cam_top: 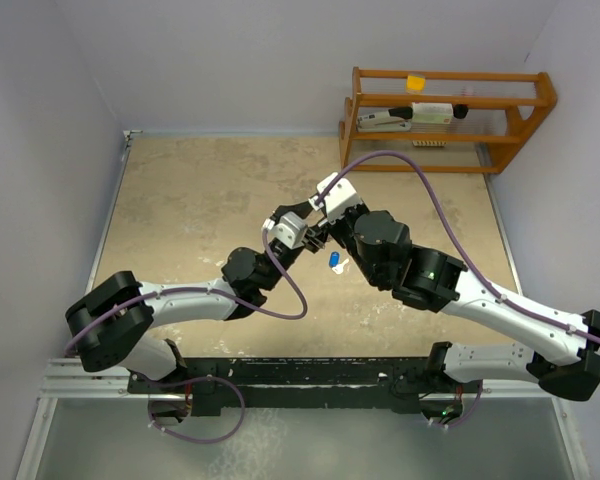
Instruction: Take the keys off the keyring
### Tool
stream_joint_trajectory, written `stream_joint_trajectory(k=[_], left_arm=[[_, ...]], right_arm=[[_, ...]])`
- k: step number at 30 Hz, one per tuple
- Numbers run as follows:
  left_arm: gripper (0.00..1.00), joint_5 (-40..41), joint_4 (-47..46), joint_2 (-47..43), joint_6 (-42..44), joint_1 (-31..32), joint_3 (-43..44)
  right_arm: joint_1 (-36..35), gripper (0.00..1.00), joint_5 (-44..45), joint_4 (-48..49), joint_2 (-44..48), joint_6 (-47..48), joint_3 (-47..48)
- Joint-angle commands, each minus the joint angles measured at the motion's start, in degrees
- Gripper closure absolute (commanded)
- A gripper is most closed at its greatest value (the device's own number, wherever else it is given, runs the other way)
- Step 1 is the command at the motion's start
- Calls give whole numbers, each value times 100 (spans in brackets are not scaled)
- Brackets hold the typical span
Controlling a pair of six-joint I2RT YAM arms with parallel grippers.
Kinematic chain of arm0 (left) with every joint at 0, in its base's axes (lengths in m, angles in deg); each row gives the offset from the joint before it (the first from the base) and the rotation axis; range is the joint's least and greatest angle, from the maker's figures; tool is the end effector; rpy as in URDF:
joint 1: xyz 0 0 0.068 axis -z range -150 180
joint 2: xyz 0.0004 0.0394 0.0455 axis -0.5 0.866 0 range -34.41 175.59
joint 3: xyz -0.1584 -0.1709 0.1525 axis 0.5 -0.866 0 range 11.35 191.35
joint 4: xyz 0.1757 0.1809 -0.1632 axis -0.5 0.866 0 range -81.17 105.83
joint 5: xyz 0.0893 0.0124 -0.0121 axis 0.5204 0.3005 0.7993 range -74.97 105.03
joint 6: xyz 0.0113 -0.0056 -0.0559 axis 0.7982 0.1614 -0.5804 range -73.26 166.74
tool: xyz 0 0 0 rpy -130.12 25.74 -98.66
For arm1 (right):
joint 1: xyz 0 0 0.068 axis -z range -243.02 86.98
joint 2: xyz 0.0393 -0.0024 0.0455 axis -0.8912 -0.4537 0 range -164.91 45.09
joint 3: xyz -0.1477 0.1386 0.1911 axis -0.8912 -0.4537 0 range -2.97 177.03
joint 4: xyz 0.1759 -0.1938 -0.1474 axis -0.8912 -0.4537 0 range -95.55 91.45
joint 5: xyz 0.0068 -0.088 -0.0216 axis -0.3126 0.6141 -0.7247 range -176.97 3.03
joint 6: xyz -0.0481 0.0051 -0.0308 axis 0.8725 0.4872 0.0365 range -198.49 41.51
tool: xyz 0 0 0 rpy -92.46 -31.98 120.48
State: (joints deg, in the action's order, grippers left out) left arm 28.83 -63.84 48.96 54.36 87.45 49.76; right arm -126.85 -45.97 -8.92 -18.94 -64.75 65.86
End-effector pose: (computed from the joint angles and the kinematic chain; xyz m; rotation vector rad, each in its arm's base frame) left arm 0.1880 -0.2764 0.2745 0.4068 1.0485 -0.6476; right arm 0.1499 0.2450 0.4297 -0.5636 1.5449 0.0708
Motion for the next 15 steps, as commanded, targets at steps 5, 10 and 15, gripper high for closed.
stream_joint_trajectory(k=[5, 10, 15], left_arm=[[66, 18, -214, -89, 240, 106, 289], [68, 44, -153, -134, 312, 117, 263], [72, 58, 99, -196, 378, 126, 248]], right_arm=[[-37, 100, -61, 339, 126, -42, -40], [-41, 100, -10, 352, 149, -40, -39], [-38, 100, 34, 405, 227, -30, -65]])
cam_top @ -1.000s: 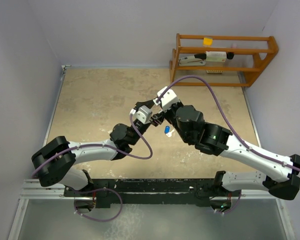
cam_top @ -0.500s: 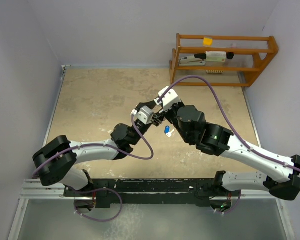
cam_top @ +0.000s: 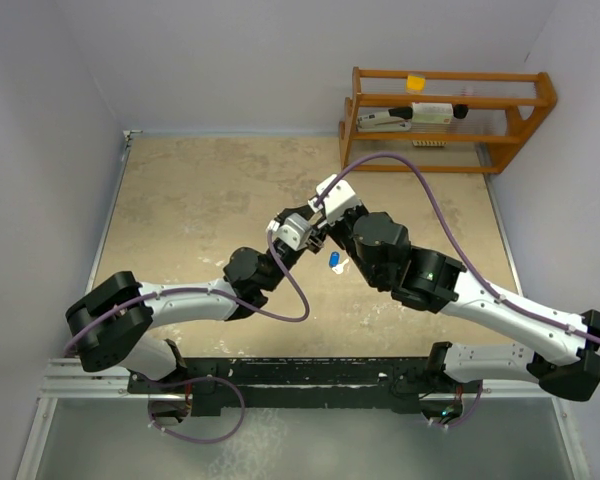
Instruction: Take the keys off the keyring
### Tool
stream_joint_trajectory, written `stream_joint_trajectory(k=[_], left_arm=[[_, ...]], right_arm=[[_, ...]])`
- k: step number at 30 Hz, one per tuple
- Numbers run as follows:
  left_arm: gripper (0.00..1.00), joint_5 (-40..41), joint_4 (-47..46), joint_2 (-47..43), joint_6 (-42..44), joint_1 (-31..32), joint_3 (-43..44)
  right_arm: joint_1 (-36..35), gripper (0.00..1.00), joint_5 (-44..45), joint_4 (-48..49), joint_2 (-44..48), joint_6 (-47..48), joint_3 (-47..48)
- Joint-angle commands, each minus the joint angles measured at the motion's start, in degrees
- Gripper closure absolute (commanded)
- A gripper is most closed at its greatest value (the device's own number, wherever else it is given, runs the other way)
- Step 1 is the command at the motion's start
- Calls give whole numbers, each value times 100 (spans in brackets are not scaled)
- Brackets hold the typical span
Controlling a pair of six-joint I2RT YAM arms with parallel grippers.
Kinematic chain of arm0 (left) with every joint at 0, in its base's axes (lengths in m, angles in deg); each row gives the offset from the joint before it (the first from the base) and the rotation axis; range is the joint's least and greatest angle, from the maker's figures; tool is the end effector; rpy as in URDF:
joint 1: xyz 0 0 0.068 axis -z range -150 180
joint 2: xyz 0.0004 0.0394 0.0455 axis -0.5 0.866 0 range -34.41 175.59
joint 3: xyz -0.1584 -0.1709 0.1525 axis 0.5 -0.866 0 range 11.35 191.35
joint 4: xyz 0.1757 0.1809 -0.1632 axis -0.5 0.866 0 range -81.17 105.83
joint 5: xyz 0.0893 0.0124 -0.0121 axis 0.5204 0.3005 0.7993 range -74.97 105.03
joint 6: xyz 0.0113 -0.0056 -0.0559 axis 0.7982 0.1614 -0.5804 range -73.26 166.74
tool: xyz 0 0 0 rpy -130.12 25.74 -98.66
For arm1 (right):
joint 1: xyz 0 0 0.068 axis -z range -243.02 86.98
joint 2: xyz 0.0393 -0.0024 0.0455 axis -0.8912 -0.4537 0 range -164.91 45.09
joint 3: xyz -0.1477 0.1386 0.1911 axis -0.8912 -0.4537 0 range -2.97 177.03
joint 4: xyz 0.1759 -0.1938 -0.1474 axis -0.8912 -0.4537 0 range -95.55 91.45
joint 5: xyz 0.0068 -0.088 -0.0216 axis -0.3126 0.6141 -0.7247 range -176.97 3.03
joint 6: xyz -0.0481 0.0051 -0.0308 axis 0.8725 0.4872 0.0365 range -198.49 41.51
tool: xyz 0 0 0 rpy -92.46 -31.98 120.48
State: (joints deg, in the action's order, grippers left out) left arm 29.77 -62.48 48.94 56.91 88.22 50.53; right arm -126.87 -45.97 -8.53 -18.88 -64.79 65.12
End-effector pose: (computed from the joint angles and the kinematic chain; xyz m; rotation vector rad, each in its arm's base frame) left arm 0.1861 -0.2807 0.2768 0.4291 1.0495 -0.6079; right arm 0.1501 0.2456 0.4258 -0.5670 1.5477 0.0687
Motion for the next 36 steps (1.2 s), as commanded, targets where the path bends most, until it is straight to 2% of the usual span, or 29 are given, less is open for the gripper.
stream_joint_trajectory(k=[1, 3, 8, 17, 24, 26, 35, 36], left_arm=[[72, -40, 13, -208, 125, 57, 150], [71, -58, 79, -245, 121, 58, 69], [62, 35, 9, -269, 112, 58, -121], [63, 68, -245, -163, 180, 65, -44], [46, 108, -609, -91, 116, 72, -116], [45, 154, -585, -92, 125, 76, -69], [58, 236, -428, -76, 118, 76, 10], [62, 247, -423, -78, 117, 81, 3]], right_arm=[[-39, 100, 68, 398, 237, -20, -4], [-35, 100, 116, 438, 258, -17, -15], [-39, 100, 172, 503, 277, -7, -33], [-39, 100, 121, 497, 267, -3, -50], [-39, 100, 76, 479, 260, -4, -77], [-34, 100, 67, 479, 260, -11, -85], [-35, 100, 11, 497, 332, -33, -104], [-39, 100, 14, 497, 321, -27, -108]])
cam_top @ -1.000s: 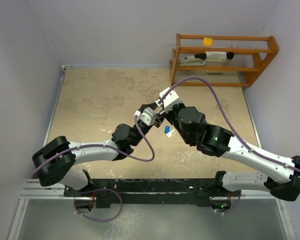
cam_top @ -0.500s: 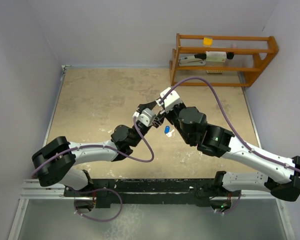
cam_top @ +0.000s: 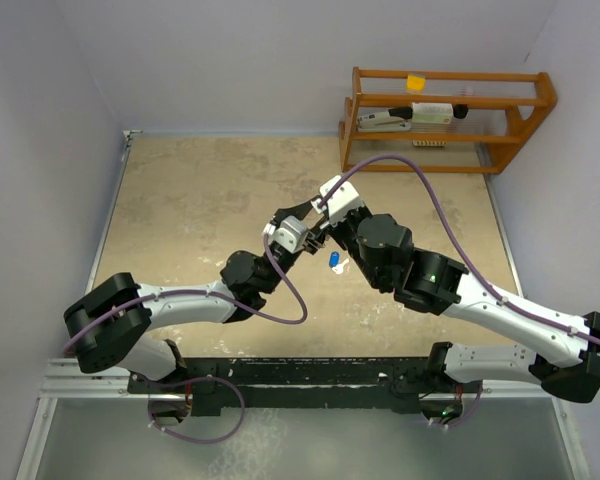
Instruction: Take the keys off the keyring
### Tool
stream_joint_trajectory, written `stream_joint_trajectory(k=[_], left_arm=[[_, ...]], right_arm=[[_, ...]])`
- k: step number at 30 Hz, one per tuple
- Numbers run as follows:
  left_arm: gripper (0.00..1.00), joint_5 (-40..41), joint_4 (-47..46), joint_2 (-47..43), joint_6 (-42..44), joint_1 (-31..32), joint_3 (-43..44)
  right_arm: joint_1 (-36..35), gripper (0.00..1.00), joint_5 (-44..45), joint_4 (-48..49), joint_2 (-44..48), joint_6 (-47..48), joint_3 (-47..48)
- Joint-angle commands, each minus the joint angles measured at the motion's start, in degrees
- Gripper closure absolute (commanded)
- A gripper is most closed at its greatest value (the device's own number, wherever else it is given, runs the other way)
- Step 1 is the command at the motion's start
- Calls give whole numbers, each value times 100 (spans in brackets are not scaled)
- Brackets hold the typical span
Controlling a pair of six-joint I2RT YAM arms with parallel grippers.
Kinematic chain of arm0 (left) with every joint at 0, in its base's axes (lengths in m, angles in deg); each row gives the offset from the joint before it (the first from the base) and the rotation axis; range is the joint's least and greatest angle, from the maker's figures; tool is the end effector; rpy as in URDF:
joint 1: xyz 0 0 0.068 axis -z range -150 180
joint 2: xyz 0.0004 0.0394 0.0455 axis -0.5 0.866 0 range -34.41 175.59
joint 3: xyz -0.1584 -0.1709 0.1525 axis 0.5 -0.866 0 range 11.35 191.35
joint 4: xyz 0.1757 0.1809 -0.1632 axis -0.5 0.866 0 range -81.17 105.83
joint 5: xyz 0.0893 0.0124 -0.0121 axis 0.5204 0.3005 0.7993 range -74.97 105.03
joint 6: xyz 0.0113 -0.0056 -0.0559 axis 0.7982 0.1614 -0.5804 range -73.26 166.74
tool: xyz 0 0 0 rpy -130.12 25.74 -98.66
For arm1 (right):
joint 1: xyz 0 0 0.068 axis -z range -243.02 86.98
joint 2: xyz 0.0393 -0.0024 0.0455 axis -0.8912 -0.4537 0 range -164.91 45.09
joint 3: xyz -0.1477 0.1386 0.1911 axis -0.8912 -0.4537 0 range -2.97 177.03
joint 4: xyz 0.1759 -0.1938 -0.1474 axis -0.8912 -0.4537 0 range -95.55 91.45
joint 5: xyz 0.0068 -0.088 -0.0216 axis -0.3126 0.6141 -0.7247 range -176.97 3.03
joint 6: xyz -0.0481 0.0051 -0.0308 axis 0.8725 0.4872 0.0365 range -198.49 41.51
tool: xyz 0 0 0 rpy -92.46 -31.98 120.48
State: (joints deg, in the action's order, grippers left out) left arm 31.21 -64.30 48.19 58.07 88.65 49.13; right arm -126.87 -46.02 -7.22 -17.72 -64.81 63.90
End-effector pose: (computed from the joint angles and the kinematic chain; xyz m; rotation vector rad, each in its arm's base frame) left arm 0.1814 -0.2759 0.2755 0.4108 1.0379 -0.5882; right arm 0.1481 0.2416 0.4253 -0.5515 1.5361 0.0819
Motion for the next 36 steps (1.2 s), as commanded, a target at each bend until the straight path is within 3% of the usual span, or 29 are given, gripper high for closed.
stream_joint_trajectory(k=[1, 8, 36], left_arm=[[67, 115, -238, -6, -8, 41, 146], [100, 179, -152, -37, -51, 41, 179], [100, 211, -213, -360, 132, 74, 166]], right_arm=[[-39, 100, 18, 363, 207, -31, 11], [-35, 100, 8, 391, 205, -41, 1], [-39, 100, -10, 192, 297, -197, -162]])
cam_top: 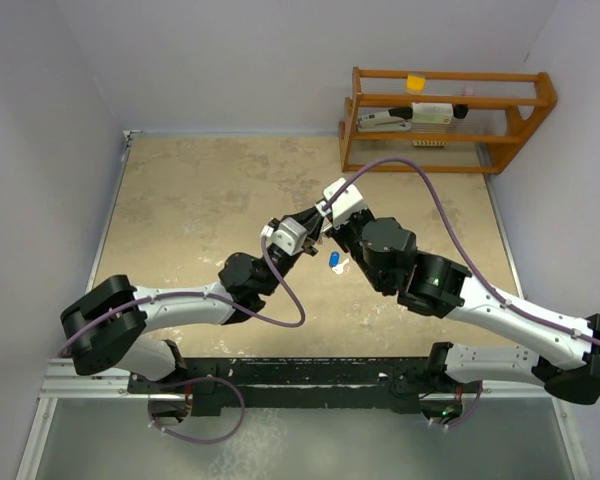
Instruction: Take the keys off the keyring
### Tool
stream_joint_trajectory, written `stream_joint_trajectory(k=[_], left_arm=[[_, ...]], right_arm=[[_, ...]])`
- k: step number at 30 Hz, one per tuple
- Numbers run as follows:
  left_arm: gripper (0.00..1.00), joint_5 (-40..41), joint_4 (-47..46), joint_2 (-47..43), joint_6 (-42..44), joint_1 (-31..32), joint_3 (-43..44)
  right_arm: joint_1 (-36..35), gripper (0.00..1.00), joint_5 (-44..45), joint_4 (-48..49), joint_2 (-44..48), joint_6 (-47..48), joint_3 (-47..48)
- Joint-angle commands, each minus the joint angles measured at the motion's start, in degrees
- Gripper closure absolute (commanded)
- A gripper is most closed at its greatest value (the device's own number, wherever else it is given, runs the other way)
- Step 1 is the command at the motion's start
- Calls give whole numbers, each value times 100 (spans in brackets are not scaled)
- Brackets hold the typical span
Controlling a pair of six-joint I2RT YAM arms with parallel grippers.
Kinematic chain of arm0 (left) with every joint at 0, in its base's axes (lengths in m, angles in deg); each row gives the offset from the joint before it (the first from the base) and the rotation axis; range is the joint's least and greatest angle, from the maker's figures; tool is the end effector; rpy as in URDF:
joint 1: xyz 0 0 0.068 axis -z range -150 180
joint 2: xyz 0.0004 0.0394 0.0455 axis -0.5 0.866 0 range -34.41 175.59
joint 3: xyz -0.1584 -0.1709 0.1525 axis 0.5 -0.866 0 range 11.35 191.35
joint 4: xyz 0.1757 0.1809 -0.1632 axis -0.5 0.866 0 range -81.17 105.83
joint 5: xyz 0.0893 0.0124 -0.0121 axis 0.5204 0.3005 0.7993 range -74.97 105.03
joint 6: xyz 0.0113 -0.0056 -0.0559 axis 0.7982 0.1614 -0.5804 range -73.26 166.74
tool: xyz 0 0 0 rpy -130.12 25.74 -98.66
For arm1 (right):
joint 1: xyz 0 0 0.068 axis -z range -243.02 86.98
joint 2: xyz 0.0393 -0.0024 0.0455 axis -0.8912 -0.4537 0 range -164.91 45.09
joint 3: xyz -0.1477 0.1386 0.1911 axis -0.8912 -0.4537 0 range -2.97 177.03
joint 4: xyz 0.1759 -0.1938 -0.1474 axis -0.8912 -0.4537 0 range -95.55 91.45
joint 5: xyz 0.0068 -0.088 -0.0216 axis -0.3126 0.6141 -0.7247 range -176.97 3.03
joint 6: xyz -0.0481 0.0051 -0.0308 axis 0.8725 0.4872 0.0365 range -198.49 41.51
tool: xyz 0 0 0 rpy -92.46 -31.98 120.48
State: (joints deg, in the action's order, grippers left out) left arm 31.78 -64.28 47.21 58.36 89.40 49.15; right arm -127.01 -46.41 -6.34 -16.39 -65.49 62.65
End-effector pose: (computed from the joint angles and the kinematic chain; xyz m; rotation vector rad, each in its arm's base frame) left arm 0.1766 -0.2756 0.2808 0.4019 1.0258 -0.5949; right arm 0.1450 0.2372 0.4245 -0.5373 1.5285 0.1078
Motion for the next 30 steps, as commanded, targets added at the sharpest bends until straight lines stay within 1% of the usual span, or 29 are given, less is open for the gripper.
stream_joint_trajectory(k=[1, 21, 30], left_arm=[[100, 153, -178, -276, 102, 0, 180], [100, 151, -230, -695, 188, 49, 74], [100, 254, -144, -833, 291, 71, 2]], right_arm=[[-22, 100, 30, 95, 160, -151, -55], [-26, 100, -175, 41, -149, -388, -189], [-24, 100, -92, -37, -134, -405, -212]])
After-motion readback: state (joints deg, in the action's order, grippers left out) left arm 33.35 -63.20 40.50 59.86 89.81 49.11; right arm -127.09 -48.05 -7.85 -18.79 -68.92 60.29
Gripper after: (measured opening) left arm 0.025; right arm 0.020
